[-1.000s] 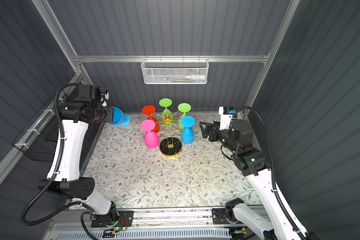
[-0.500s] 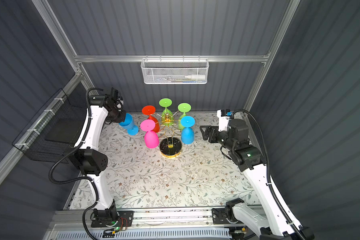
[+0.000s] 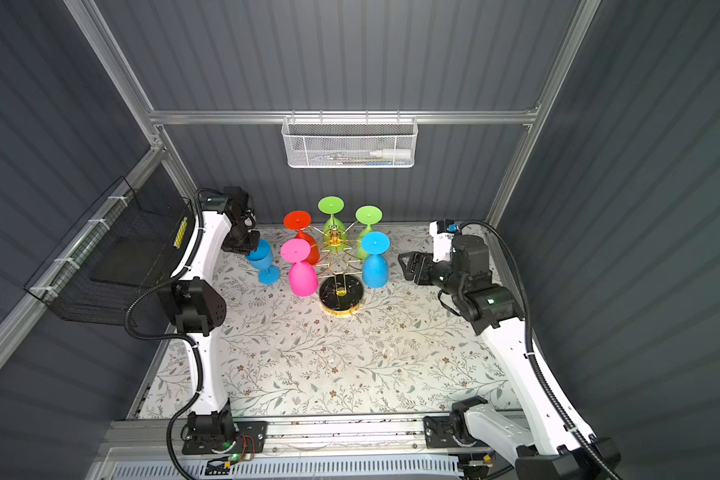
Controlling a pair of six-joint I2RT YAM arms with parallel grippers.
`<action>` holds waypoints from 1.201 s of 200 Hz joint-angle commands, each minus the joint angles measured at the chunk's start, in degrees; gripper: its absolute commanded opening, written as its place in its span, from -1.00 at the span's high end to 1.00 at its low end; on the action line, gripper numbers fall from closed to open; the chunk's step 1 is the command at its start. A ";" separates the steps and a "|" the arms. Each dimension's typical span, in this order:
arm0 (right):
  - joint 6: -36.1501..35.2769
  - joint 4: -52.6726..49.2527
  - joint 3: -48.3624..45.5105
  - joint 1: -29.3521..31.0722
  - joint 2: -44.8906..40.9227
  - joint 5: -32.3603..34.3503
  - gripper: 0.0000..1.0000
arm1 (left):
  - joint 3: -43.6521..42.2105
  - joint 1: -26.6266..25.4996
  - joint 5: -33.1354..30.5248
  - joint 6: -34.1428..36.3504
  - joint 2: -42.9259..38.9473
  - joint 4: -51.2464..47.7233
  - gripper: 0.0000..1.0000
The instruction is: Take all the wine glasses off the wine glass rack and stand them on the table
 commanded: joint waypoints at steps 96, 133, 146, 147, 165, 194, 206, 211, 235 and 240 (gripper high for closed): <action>1.81 1.10 0.67 -1.82 0.64 -3.18 -0.51 | -0.31 1.73 3.72 -0.85 -0.50 0.69 0.40; 2.26 1.56 0.60 -2.39 0.55 -5.67 -0.51 | -0.56 2.18 4.83 -1.10 -2.29 1.73 0.21; 2.34 1.73 0.61 -2.57 0.53 -5.88 -0.50 | -0.47 2.37 5.18 -1.18 -2.91 1.93 0.20; 2.39 1.75 0.64 -2.61 0.53 -5.89 -0.50 | -0.47 2.37 5.23 -1.27 -2.94 1.97 0.20; 2.65 2.18 0.59 -2.90 0.62 -6.61 -0.50 | -1.10 2.52 6.50 -1.41 -4.38 2.68 0.17; 3.03 2.92 1.14 -3.10 1.04 -7.54 -0.47 | -3.04 2.63 9.67 -2.05 -8.52 5.36 0.09; 3.05 3.13 1.48 -3.10 1.23 -7.78 -0.46 | -3.34 2.66 10.46 -2.15 -10.05 6.44 0.08; 3.12 3.45 1.48 -3.10 1.32 -8.16 -0.46 | -3.57 2.65 10.82 -2.23 -10.73 6.92 0.08; 3.91 3.99 1.86 -3.16 2.14 -9.98 -0.43 | -4.10 2.72 11.41 -2.71 -13.93 8.95 0.07; 4.08 4.02 2.03 -3.17 2.49 -10.37 -0.42 | -4.23 2.71 11.73 -2.80 -14.76 9.47 0.08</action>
